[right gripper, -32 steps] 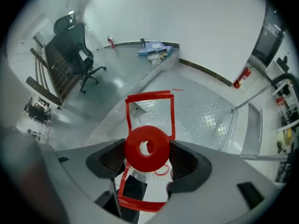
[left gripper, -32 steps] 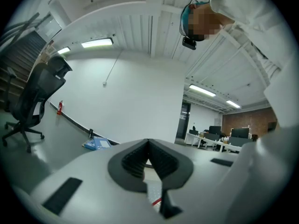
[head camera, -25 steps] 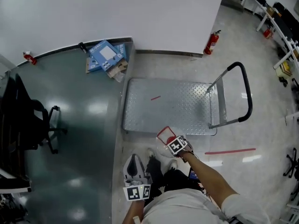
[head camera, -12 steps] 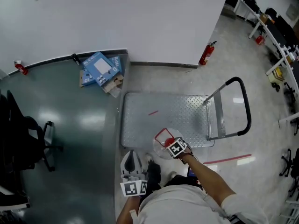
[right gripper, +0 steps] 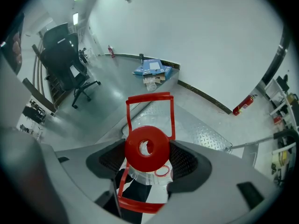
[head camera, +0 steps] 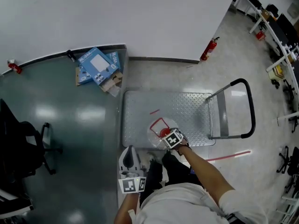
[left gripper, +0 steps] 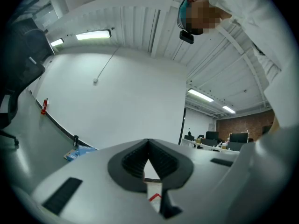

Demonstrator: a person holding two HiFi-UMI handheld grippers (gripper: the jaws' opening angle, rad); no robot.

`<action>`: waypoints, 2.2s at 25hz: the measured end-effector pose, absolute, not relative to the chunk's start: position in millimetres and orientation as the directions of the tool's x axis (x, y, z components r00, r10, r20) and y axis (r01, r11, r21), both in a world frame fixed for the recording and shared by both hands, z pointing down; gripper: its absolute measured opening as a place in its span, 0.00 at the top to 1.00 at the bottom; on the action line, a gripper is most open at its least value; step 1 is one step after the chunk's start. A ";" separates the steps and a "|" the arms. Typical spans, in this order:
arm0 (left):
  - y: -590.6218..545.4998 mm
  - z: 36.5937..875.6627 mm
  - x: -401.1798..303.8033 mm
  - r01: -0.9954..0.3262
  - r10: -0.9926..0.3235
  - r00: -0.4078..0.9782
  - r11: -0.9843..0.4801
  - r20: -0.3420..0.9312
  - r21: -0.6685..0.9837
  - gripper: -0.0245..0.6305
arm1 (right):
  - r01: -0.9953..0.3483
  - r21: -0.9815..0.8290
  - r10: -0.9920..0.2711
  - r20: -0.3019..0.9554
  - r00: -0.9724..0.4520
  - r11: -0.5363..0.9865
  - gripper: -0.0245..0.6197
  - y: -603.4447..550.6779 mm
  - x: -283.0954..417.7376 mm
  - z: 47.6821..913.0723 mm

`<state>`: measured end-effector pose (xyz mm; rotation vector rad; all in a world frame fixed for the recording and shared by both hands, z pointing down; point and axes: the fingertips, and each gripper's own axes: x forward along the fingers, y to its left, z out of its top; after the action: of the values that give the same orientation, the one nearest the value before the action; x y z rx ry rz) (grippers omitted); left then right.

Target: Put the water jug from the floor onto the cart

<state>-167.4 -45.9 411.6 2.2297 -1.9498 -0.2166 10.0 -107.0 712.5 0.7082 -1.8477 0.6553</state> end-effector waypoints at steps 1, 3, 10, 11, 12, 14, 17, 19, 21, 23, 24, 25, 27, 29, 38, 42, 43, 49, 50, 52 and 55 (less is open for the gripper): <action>-52.3 413.3 -169.0 -0.968 -0.992 0.127 -0.123 0.005 0.219 0.96 | -0.721 -0.122 -0.176 0.929 -0.324 0.682 0.50 -116.2 4.0 714.1; -62.2 415.6 -170.1 -0.971 -0.994 0.109 -0.104 0.014 0.214 0.96 | -0.722 -0.128 -0.174 0.929 -0.328 0.680 0.50 -128.9 -3.7 717.5; -91.0 423.8 -176.0 -0.975 -0.998 0.051 -0.040 0.047 0.219 0.96 | -0.727 -0.148 -0.153 0.931 -0.330 0.670 0.50 -168.1 -19.6 743.3; -93.9 425.7 -177.1 -0.975 -0.998 0.046 -0.033 0.053 0.218 0.96 | -0.727 -0.151 -0.151 0.931 -0.333 0.670 0.50 -173.2 -21.7 746.4; -96.5 427.6 -178.3 -0.976 -0.998 0.039 -0.025 0.058 0.217 0.96 | -0.726 -0.153 -0.149 0.930 -0.335 0.671 0.50 -177.6 -23.5 749.6; -101.4 431.2 -181.6 -0.976 -0.997 0.025 -0.009 0.069 0.218 0.96 | -0.722 -0.158 -0.143 0.930 -0.337 0.673 0.50 -185.4 -27.3 756.7; -107.5 435.1 -187.5 -0.975 -0.997 0.010 0.009 0.082 0.224 0.96 | -0.723 -0.160 -0.133 0.934 -0.331 0.672 0.50 -193.3 -30.8 765.7; -110.1 436.5 -189.9 -0.975 -0.996 0.003 0.017 0.087 0.223 0.96 | -0.724 -0.160 -0.126 0.938 -0.324 0.671 0.50 -194.8 -30.5 770.9; -113.0 437.7 -191.6 -0.975 -0.996 -0.001 0.021 0.090 0.219 0.96 | -0.721 -0.164 -0.119 0.939 -0.324 0.673 0.50 -195.7 -30.1 776.7; -115.4 439.2 -192.9 -0.976 -0.996 -0.002 0.022 0.094 0.218 0.96 | -0.719 -0.171 -0.115 0.936 -0.331 0.674 0.50 -196.9 -29.9 782.0; -116.2 440.3 -193.6 -0.975 -0.995 -0.001 0.023 0.096 0.221 0.96 | -0.718 -0.177 -0.119 0.932 -0.342 0.674 0.50 -198.0 -30.5 783.8; -117.0 441.7 -194.5 -0.974 -0.995 -0.001 0.023 0.099 0.225 0.96 | -0.716 -0.181 -0.127 0.927 -0.353 0.674 0.50 -200.1 -31.4 784.7; -118.2 445.2 -196.2 -0.973 -0.994 -0.001 0.025 0.105 0.231 0.96 | -0.713 -0.186 -0.135 0.920 -0.367 0.676 0.50 -204.1 -33.1 783.9; -118.9 447.7 -197.6 -0.973 -0.994 -0.006 0.030 0.107 0.229 0.96 | -0.705 -0.191 -0.135 0.916 -0.378 0.683 0.50 -206.6 -35.7 784.3; -122.3 445.1 -194.8 -0.975 -0.995 -0.009 0.031 0.099 0.219 0.96 | -0.686 -0.170 -0.121 0.927 -0.355 0.707 0.50 -197.4 -32.7 784.5; -124.0 441.6 -190.7 -0.975 -0.996 -0.004 0.024 0.088 0.221 0.96 | -0.663 -0.154 -0.141 0.918 -0.370 0.733 0.50 -196.8 -31.5 761.8; -124.6 439.4 -189.2 -0.975 -0.997 -0.001 0.020 0.083 0.222 0.96 | -0.664 -0.155 -0.158 0.909 -0.386 0.731 0.50 -197.7 -31.0 749.3; -127.1 412.7 -176.9 -0.976 -0.999 0.038 -0.032 0.025 0.216 0.96 | -0.705 -0.081 -0.430 0.741 -0.515 0.705 0.89 -214.3 -14.2 623.0; -126.5 406.4 -174.3 -0.976 -0.999 0.046 -0.042 0.012 0.214 0.96 | -0.707 -0.070 -0.470 0.700 -0.538 0.704 0.91 -213.9 -10.7 599.0; -123.3 391.5 -168.9 -0.976 -0.998 0.061 -0.062 -0.013 0.208 0.96 | -0.712 -0.031 -0.557 0.598 -0.576 0.702 0.93 -210.8 -2.7 548.5; -116.1 368.2 -159.7 -0.976 -0.995 0.089 -0.098 -0.052 0.196 0.96 | -0.735 -0.006 -0.681 0.371 -0.631 0.678 0.94 -197.4 11.6 463.7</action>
<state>-159.7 -116.1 368.2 2.2336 -2.0321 -0.2600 11.6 -197.4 463.7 1.1169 -2.5535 0.2228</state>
